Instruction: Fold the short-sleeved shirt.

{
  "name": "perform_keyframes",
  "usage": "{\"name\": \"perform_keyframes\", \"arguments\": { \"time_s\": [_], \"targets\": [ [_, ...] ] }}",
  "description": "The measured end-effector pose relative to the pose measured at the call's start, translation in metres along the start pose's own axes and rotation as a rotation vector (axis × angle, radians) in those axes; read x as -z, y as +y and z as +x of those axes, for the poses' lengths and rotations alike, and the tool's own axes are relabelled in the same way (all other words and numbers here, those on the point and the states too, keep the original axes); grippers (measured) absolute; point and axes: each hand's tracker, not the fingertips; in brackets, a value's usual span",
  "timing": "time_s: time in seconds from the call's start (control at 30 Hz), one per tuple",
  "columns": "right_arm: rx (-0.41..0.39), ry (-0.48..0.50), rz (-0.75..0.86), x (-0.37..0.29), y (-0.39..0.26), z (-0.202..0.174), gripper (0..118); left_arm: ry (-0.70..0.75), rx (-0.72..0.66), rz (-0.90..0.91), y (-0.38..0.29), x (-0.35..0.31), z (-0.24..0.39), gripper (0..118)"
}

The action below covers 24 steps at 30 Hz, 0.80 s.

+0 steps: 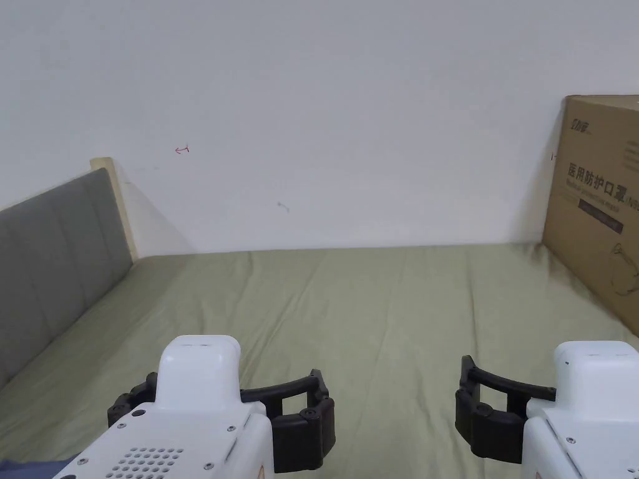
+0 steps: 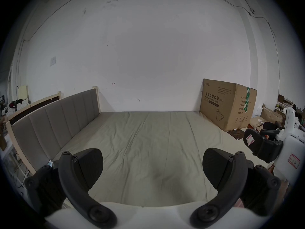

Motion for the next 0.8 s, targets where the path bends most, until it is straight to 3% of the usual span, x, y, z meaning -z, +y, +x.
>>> {"name": "perform_keyframes", "arguments": {
  "time_s": [0.27, 0.47, 0.8],
  "targets": [
    [-0.002, 0.002, -0.012, 0.0043, -0.0001, -0.0007, 118, 0.071, 0.003, 0.001, 0.0006, -0.0021, 0.0066, 118],
    [0.002, 0.008, -0.013, 0.0065, 0.0007, -0.0015, 118, 0.05, -0.049, -0.023, 0.0041, 0.0004, 0.0027, 118],
    [0.007, 0.016, -0.02, 0.0091, -0.0013, -0.0028, 118, 0.066, -0.012, 0.011, 0.0039, 0.0005, 0.0054, 118]
  ]
}}
